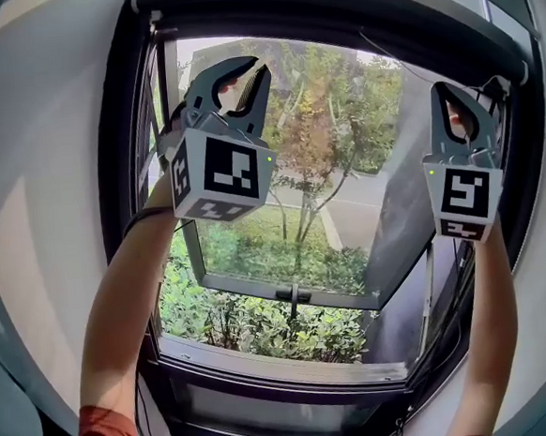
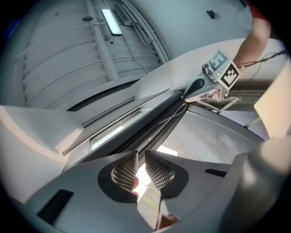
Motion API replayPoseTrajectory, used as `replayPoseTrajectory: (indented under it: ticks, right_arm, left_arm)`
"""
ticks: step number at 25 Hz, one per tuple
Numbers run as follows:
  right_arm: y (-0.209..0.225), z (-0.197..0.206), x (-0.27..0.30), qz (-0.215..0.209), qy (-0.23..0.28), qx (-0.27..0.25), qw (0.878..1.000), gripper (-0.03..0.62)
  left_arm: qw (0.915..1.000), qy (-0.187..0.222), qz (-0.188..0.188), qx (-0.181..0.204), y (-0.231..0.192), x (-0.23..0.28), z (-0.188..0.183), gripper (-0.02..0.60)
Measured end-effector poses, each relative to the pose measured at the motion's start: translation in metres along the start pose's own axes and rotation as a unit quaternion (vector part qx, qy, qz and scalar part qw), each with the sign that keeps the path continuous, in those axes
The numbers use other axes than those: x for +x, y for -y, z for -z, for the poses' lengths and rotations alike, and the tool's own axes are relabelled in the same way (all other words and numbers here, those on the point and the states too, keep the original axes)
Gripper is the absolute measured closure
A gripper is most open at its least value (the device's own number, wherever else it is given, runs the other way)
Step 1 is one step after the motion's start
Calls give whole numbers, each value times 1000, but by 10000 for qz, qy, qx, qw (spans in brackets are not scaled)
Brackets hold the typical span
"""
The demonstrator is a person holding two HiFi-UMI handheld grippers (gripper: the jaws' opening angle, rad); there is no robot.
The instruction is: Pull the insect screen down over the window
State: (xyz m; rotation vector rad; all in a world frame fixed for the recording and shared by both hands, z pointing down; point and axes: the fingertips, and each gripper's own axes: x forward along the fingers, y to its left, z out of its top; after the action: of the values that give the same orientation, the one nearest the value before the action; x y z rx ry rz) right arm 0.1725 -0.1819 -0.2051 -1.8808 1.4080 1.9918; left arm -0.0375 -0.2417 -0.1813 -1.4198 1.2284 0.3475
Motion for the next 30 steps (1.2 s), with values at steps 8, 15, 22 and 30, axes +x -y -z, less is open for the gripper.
replayPoseTrajectory:
  ticks: [8,15,22,30]
  right_arm:
    - [15,2,31,-391,-390,-1156,9918,542]
    - [14,35,45,-1065,-1296,-1971,9659,476]
    - [11,44,56,-1273,-1510,-2747,9410,451]
    - [15,50,66,-1340,-1719,-3040,9274,451]
  left_arm:
    - [9851,-475,109,1650,-19,37,-2,500]
    - [9584,-799,349,2719,-20,57,5,470]
    - [9351,-1181,542,3296,-20,77,16,433]
    - [9223,-1470,623,3520,-29,93,23,418]
